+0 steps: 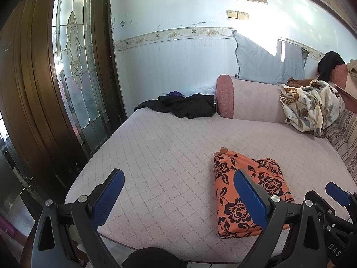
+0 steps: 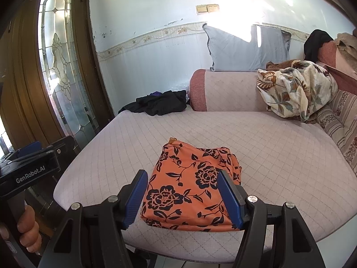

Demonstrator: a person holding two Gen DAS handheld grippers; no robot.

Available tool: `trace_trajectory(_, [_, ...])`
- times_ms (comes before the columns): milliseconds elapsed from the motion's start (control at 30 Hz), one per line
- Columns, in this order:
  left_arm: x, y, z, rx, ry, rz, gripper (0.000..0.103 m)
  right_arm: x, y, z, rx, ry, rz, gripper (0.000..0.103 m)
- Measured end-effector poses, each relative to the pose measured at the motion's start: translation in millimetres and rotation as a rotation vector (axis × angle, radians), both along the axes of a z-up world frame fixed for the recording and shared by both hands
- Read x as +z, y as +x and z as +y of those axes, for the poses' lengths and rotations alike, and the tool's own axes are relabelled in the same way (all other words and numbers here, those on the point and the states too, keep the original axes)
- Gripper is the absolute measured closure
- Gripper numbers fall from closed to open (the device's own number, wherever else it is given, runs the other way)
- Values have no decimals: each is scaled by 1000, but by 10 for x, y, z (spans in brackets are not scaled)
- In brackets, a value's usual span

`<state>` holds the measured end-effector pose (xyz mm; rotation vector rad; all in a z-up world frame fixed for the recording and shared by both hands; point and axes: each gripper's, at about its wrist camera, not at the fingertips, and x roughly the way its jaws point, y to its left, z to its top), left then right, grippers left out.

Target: Fold small clothes

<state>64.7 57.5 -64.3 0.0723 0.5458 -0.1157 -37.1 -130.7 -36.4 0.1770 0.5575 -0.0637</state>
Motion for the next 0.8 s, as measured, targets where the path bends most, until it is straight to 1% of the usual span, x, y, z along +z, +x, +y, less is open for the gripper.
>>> trace_trajectory(533, [-90, 53, -57, -14, 11, 24, 5, -57, 50, -36, -9, 15, 8, 34])
trace_trajectory(800, [-82, 30, -48, -17, 6, 24, 5, -20, 16, -46, -25, 15, -6, 34])
